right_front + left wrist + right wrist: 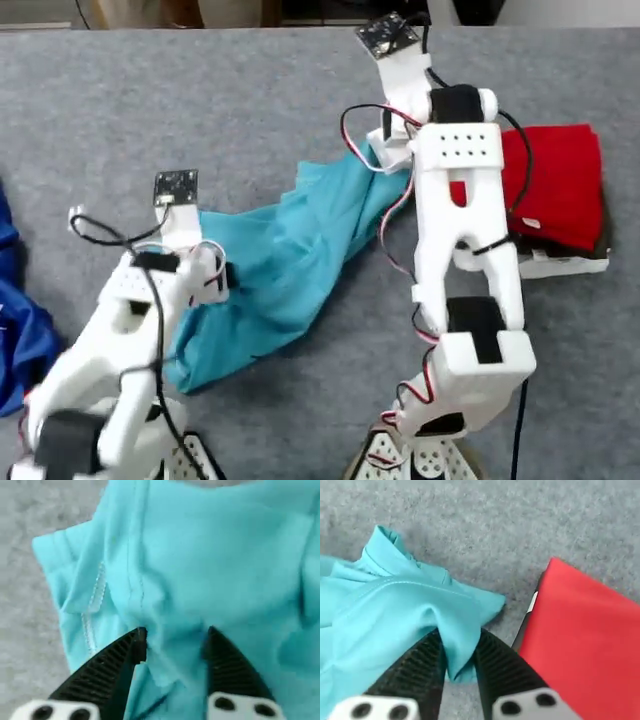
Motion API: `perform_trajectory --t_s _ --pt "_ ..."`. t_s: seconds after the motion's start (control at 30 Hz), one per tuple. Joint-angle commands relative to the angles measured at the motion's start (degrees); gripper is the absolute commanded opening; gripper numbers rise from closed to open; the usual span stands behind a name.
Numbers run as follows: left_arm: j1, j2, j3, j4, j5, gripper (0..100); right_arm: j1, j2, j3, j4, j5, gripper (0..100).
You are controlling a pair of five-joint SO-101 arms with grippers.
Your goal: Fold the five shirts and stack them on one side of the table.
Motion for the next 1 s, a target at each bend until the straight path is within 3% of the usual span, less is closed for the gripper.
perform_trajectory --t_s 0.0,0.07,0.13,0.37,0.57,0.67,0.8,0.97 --pt "-1.85 6.90 -7.12 -2.73 0.53 8 1.10 -0.31 -0.31 -2.90 -0.35 0.4" --pt "-3.34 10.86 -12.13 -2.90 0.70 2 1.01 -0.31 -0.22 -4.66 -0.62 0.4" --pt "-4.75 14.29 -17.49 -1.85 3.16 2 1.01 -0.31 0.13 -6.95 -0.79 0.4" --pt "-6.33 20.44 -40.00 12.22 6.95 2 0.66 6.37 3.03 -22.07 -10.73 0.4" --pt "-6.68 29.93 -50.46 11.96 6.59 3 -2.24 18.77 2.68 -35.69 -15.82 0.3" --pt "-7.56 36.62 -54.07 13.98 7.03 13 -3.74 23.60 1.27 -36.40 -16.62 0.3" --pt "-10.29 42.59 -61.36 22.68 7.03 29 -3.82 27.91 -2.68 -36.31 -19.08 0.3" --pt "-13.71 41.89 -76.92 37.01 11.16 30 -3.74 32.04 -6.90 -36.22 -20.57 0.3"
